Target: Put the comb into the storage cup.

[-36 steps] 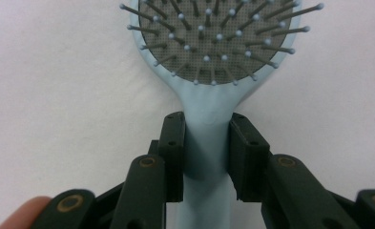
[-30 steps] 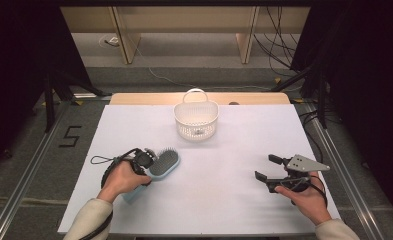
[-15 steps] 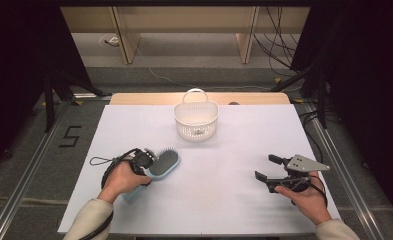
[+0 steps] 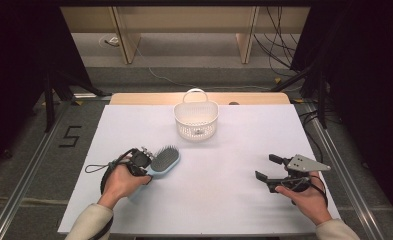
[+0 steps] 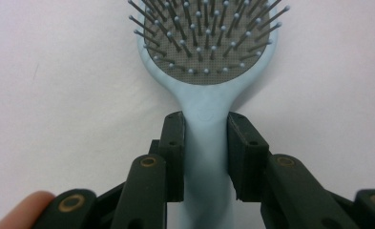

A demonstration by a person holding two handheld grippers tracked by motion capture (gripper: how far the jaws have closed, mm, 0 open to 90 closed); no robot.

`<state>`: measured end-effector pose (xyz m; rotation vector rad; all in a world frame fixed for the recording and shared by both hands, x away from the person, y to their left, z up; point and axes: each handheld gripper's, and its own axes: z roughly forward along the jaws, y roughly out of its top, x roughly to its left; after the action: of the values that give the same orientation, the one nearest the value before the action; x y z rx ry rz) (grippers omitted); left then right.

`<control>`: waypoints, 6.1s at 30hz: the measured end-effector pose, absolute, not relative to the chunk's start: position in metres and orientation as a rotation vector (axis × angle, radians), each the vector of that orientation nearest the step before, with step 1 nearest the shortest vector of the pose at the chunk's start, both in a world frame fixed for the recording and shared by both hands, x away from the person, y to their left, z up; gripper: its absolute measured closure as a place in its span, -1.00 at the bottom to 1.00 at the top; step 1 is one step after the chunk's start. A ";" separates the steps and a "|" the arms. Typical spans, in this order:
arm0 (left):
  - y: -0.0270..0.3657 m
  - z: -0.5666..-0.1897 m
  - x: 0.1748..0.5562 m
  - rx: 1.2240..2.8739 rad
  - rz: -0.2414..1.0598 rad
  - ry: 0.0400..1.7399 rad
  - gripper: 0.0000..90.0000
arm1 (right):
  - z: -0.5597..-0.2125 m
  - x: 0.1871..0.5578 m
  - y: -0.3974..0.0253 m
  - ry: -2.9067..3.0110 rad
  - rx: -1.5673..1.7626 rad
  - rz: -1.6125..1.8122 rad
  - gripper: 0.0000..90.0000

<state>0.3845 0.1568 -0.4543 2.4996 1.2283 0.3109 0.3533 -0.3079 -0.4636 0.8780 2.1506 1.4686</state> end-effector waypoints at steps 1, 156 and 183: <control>0.157 -0.454 0.383 2.494 0.318 1.226 0.55 | -0.464 0.353 -0.308 2.151 0.878 1.468 -0.60; 0.175 -0.418 0.378 1.675 0.619 0.933 0.55 | -0.464 0.354 -0.309 2.118 0.886 1.508 -0.61; 0.161 -0.410 0.392 1.662 0.620 0.913 0.55 | -0.464 0.354 -0.309 2.111 0.886 1.513 -0.61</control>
<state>0.3922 0.1614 -0.4101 1.6622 0.9126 0.6197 0.3535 -0.3090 -0.4639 0.8862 2.1107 1.5133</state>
